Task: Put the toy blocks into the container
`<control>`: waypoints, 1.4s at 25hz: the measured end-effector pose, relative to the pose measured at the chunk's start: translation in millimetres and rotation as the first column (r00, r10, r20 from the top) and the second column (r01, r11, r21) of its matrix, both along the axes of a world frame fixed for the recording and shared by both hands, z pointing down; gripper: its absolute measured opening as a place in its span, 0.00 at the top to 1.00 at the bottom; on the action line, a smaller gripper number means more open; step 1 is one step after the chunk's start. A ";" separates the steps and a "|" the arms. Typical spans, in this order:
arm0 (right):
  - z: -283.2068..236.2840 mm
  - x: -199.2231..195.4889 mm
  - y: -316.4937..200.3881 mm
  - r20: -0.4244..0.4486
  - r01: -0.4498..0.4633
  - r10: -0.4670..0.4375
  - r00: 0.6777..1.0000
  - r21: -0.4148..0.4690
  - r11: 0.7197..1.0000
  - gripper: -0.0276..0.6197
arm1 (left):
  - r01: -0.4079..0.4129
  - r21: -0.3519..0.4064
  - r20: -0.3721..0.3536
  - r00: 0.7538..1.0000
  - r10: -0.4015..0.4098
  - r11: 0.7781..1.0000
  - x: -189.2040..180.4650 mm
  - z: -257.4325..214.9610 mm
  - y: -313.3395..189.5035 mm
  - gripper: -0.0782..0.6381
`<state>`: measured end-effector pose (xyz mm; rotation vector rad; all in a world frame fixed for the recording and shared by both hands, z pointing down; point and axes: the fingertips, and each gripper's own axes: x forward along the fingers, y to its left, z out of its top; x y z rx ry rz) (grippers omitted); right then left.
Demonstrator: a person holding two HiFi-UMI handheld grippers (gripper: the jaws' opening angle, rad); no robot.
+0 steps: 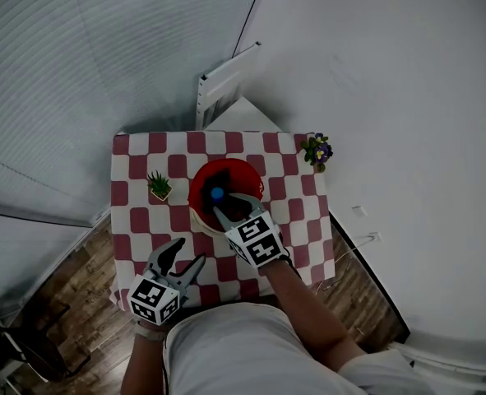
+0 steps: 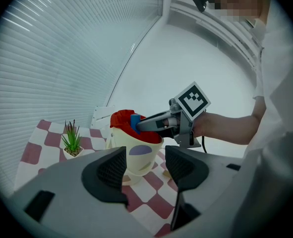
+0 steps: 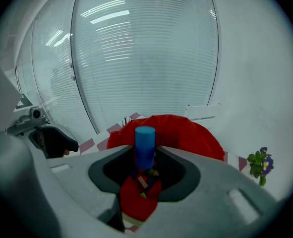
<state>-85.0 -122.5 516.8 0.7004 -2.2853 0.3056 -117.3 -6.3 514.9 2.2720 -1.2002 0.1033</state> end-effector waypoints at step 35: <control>18.1 190.1 34.2 0.070 -0.467 0.467 0.881 -0.022 0.884 0.74 | -0.284 -0.077 0.070 0.955 0.289 0.956 62.1 24.6 -2.8 0.57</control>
